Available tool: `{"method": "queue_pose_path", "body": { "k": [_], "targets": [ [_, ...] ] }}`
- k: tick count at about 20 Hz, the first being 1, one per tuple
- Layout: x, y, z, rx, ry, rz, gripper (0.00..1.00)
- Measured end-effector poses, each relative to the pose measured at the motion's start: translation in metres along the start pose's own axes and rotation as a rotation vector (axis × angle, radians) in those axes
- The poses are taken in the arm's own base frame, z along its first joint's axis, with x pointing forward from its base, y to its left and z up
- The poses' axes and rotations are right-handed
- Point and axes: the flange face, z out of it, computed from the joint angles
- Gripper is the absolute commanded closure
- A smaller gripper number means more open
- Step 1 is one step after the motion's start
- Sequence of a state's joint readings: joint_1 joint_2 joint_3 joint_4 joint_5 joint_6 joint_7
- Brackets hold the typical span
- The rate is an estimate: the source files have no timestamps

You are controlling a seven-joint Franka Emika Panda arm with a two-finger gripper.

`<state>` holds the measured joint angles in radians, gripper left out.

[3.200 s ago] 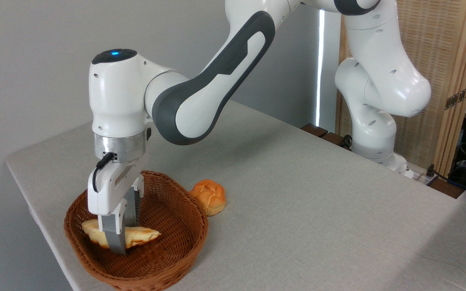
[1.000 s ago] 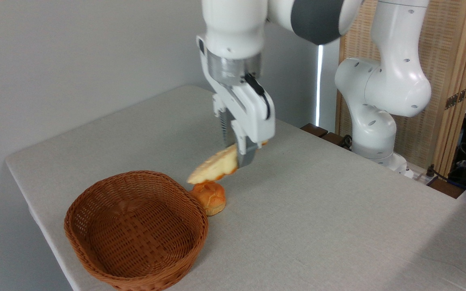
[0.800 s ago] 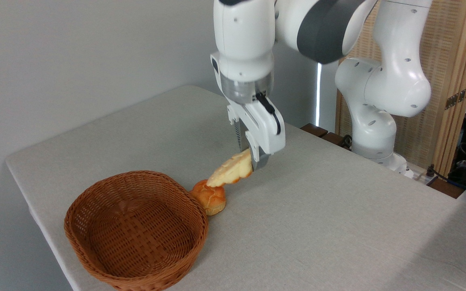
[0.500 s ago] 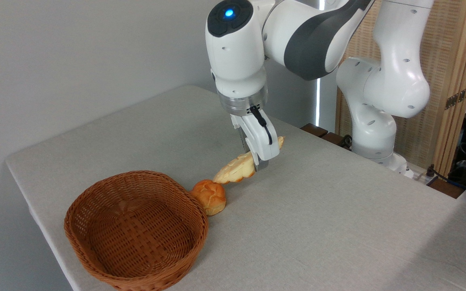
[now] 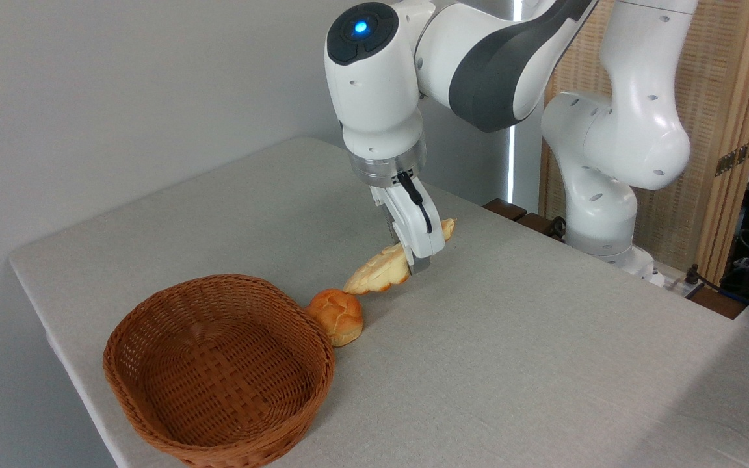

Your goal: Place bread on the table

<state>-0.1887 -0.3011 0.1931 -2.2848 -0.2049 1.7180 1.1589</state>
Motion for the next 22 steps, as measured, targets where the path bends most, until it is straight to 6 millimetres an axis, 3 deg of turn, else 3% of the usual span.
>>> {"method": "queue_pose_path", "body": {
  "k": [14,17,22],
  "targets": [
    [0.001,0.000,-0.004,0.010,0.005,0.003,0.00],
    [0.008,-0.001,-0.032,0.062,0.031,-0.006,0.00],
    [0.020,0.001,-0.094,0.172,0.096,-0.091,0.00]
  ]
}}
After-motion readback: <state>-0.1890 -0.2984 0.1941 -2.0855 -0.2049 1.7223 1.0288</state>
